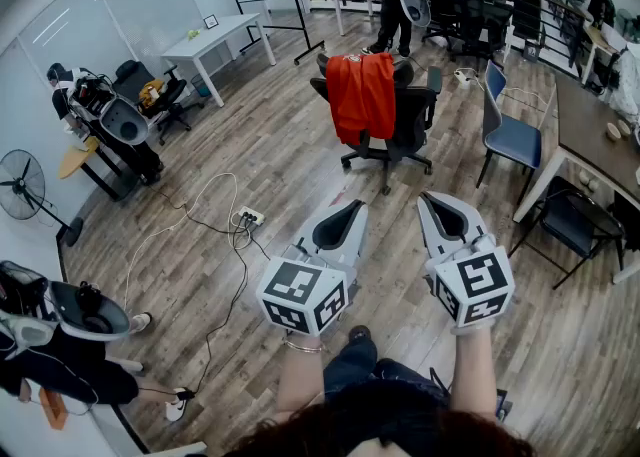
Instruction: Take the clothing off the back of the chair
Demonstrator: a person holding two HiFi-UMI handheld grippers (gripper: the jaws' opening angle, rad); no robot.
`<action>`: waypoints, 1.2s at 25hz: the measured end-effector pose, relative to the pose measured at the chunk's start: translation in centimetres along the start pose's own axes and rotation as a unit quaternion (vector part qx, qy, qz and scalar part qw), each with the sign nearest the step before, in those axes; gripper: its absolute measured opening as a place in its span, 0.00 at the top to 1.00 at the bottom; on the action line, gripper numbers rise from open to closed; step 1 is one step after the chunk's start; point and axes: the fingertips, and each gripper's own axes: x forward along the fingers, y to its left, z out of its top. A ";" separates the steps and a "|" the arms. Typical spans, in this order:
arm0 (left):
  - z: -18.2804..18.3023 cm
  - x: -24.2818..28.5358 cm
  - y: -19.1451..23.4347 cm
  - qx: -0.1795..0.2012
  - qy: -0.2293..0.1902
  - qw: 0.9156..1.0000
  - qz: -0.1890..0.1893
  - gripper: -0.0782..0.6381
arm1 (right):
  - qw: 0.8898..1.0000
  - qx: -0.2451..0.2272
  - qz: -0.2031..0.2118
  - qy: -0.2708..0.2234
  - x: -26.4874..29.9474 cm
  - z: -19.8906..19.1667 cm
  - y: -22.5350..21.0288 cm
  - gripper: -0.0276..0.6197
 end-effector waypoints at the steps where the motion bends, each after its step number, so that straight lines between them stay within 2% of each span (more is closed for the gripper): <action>1: -0.1 0.1 -0.4 0.000 0.001 1.000 0.000 0.85 | 1.000 0.001 0.000 -0.003 -0.3 0.0 -0.2 0.97; 7: -0.3 0.8 -1.8 0.002 0.003 1.000 0.001 0.85 | 1.000 0.015 0.006 -0.019 -1.2 0.0 -1.2 0.97; 17: -1.1 3.4 -1.1 0.006 0.011 1.000 0.002 0.85 | 0.999 0.019 0.011 -0.027 0.6 -1.0 -2.8 0.97; 23: -1.1 6.0 1.3 0.006 0.009 1.000 0.001 0.85 | 0.999 0.026 0.014 -0.026 3.5 -1.7 -4.3 0.97; 30: 0.6 9.0 6.4 0.003 0.010 1.000 -0.001 0.85 | 0.999 0.039 0.022 -0.026 9.3 -0.4 -5.2 0.97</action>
